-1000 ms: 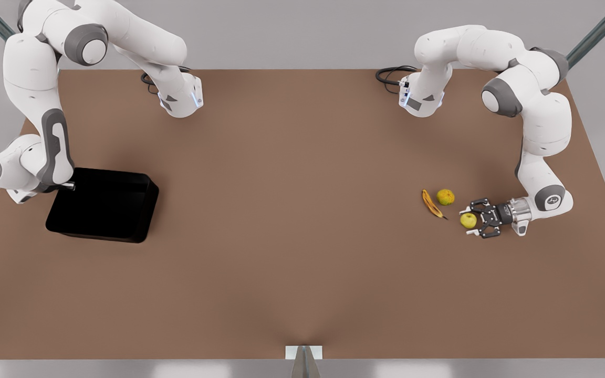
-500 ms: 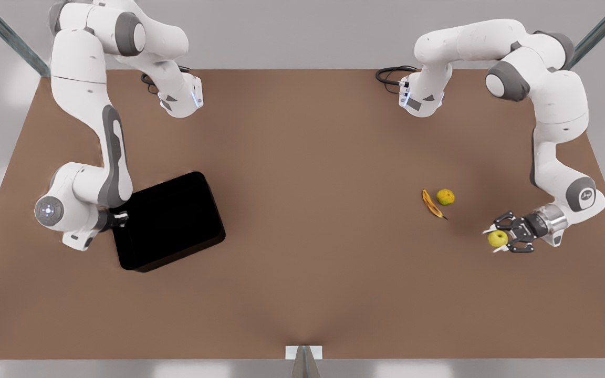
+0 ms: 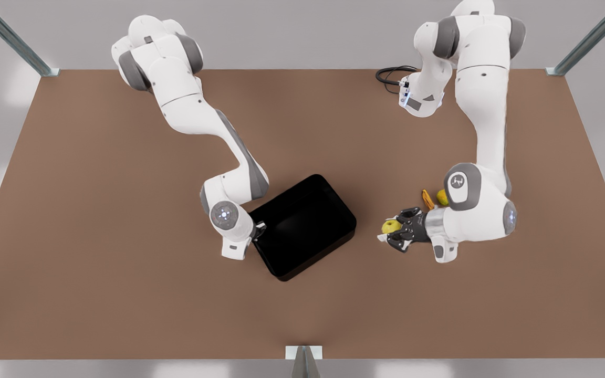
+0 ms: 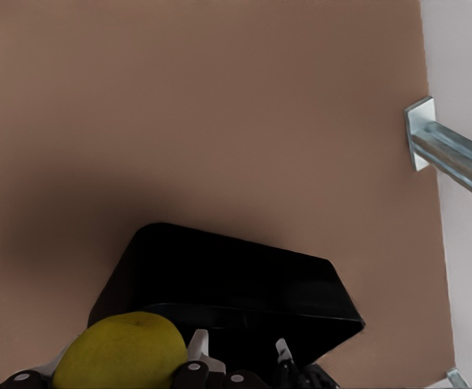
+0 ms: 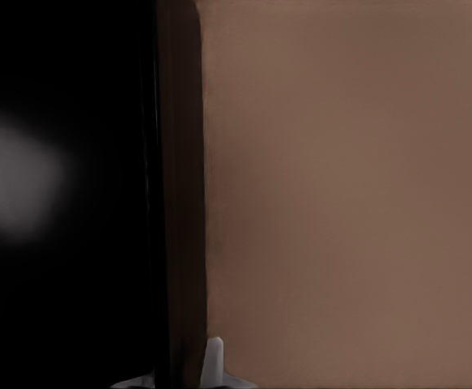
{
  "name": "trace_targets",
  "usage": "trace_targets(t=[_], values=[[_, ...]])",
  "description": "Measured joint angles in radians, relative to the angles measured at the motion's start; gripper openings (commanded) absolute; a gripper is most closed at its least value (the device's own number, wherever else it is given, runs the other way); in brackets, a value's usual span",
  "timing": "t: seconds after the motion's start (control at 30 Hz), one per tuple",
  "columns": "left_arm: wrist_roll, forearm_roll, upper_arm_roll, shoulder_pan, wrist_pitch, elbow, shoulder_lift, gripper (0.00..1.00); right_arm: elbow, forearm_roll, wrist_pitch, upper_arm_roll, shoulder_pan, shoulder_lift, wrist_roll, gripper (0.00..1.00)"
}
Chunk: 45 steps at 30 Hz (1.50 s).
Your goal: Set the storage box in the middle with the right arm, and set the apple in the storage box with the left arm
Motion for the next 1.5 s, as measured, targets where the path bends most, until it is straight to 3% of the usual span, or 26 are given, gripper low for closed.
trace_targets(t=[0.13,0.23,0.43,0.57,0.6,0.63,0.87,0.97,1.1,1.17,1.2,1.27,1.3,1.33,1.4,1.47,1.5], values=[[-0.154,0.199,-0.011,-0.133,0.004,-0.002,0.007,0.3,0.003,0.0,0.004,0.0,0.0,-0.001,-0.007,1.0],[-0.416,0.355,-0.033,-0.22,0.061,0.053,0.098,0.3,0.003,0.0,-0.004,-0.001,-0.002,-0.01,-0.01,1.0],[-0.857,0.679,-0.172,-0.252,0.209,0.236,0.29,0.31,-0.02,-0.114,-0.562,-0.103,-0.293,-0.331,-0.007,1.0],[-1.019,0.861,-0.214,-0.304,0.238,0.244,0.311,0.32,-0.108,-0.217,-0.679,-0.117,-0.439,-0.464,-0.005,1.0],[-1.029,0.903,-0.215,-0.316,0.256,0.244,0.313,0.7,-0.14,-0.219,-0.683,-0.115,-0.454,-0.525,-0.007,1.0],[-1.028,0.936,-0.215,-0.318,0.256,0.244,0.322,1.0,-0.155,-0.219,-0.684,-0.111,-0.461,-0.565,-0.007,1.0],[-0.99,0.8,-0.219,-0.262,0.204,0.242,0.262,1.0,-0.142,-0.217,-0.702,-0.11,-0.466,-0.576,-0.01,1.0],[-0.548,0.685,-0.207,-0.161,0.072,0.109,0.059,1.0,-0.136,-0.217,-0.694,-0.109,-0.467,-0.577,-0.01,1.0],[0.229,0.626,-0.185,0.112,-0.037,-0.179,-0.326,0.97,-0.135,-0.216,-0.694,-0.11,-0.466,-0.575,-0.011,1.0],[0.679,0.618,0.025,0.117,-0.111,-0.274,-0.482,0.98,-0.128,-0.217,-0.694,-0.11,-0.467,-0.577,-0.026,1.0],[0.812,0.625,0.072,0.188,-0.154,-0.254,-0.532,0.99,-0.118,-0.219,-0.694,-0.11,-0.468,-0.577,-0.045,1.0],[0.877,0.653,-0.134,0.644,-0.219,-0.171,-0.521,1.0,-0.117,-0.217,-0.694,-0.111,-0.469,-0.575,-0.047,1.0],[0.873,0.663,-0.153,0.778,-0.34,-0.008,-0.418,1.0,-0.117,-0.217,-0.694,-0.112,-0.47,-0.575,-0.047,1.0],[0.878,0.671,-0.181,0.799,-0.422,0.068,-0.404,1.0,-0.117,-0.217,-0.694,-0.112,-0.469,-0.575,-0.047,1.0],[0.864,0.694,-0.278,0.571,-0.271,-0.155,-0.527,1.0,-0.117,-0.217,-0.694,-0.112,-0.47,-0.575,-0.047,1.0],[0.858,0.71,-0.21,0.188,-0.355,-0.007,-0.387,1.0,-0.117,-0.217,-0.694,-0.112,-0.469,-0.575,-0.047,1.0],[0.87,0.715,-0.207,0.227,-0.437,0.136,-0.293,1.0,-0.117,-0.218,-0.694,-0.112,-0.47,-0.574,-0.047,1.0]])
